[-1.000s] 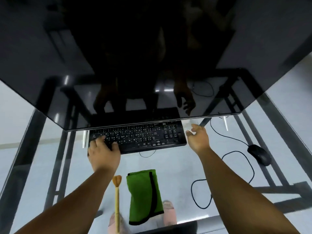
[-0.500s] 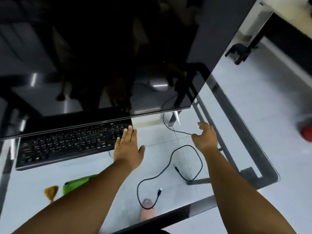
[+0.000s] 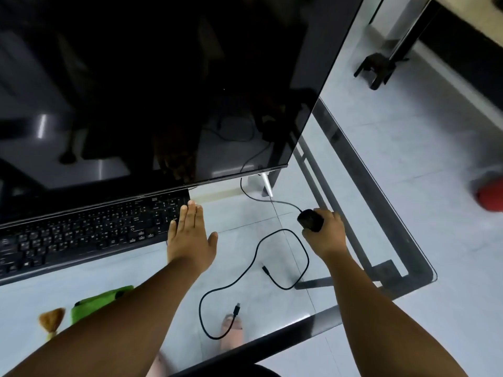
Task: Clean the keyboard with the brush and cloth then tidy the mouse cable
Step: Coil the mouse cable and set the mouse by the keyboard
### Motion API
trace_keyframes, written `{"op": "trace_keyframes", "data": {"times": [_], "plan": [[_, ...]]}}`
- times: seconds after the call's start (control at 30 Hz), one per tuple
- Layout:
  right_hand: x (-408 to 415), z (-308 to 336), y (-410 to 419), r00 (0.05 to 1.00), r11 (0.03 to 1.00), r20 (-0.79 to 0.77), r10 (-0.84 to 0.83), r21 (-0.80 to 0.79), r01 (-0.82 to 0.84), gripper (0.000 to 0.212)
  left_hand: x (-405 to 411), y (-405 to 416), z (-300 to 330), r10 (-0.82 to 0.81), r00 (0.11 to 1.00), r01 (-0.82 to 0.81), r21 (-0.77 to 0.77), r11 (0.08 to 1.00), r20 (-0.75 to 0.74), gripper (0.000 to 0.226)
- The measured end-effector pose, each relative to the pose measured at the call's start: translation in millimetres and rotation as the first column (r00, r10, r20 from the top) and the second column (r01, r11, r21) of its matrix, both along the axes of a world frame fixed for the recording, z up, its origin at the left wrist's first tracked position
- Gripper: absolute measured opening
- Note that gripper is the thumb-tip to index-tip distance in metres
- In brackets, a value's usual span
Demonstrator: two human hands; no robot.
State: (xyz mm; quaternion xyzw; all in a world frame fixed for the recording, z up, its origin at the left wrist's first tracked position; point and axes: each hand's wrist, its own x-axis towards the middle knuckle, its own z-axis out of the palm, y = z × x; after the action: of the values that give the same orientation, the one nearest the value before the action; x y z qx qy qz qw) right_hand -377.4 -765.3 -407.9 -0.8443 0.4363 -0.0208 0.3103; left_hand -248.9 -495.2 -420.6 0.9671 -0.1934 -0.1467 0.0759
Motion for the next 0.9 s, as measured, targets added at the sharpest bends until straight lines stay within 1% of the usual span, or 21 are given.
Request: {"op": "trace_keyframes", "data": {"times": [0.07,0.1,0.17,0.37,0.53,0.9], "plan": [[8,6,8,0.989,0.993,0.142,-0.046,0.110,0.030,0.052,5,3,3,0.022,1.000,-0.022,-0.004,1.000,0.014,0.076],[15,8,14,0.980,0.987,0.187,-0.068,0.158,0.038,0.055,9,5,4,0.035,0.999,-0.035,-0.006,0.999,0.019,0.076],[32,12,25,0.970,0.979,0.229,-0.081,0.203,0.034,0.055,17,11,7,0.061,0.998,-0.061,-0.006,0.998,0.026,0.077],[83,7,61,0.976,0.973,0.209,-0.059,0.231,0.009,0.050,37,34,10,0.127,0.992,-0.127,-0.010,0.992,0.023,0.081],[109,3,83,0.976,0.979,0.205,-0.079,0.201,0.037,0.051,42,49,12,0.181,0.983,-0.181,-0.004,0.984,0.012,0.081],[134,-1,96,0.981,0.984,0.154,-0.117,0.150,0.094,0.051,47,60,11,0.177,0.983,-0.176,0.030,0.984,-0.044,0.082]]}}
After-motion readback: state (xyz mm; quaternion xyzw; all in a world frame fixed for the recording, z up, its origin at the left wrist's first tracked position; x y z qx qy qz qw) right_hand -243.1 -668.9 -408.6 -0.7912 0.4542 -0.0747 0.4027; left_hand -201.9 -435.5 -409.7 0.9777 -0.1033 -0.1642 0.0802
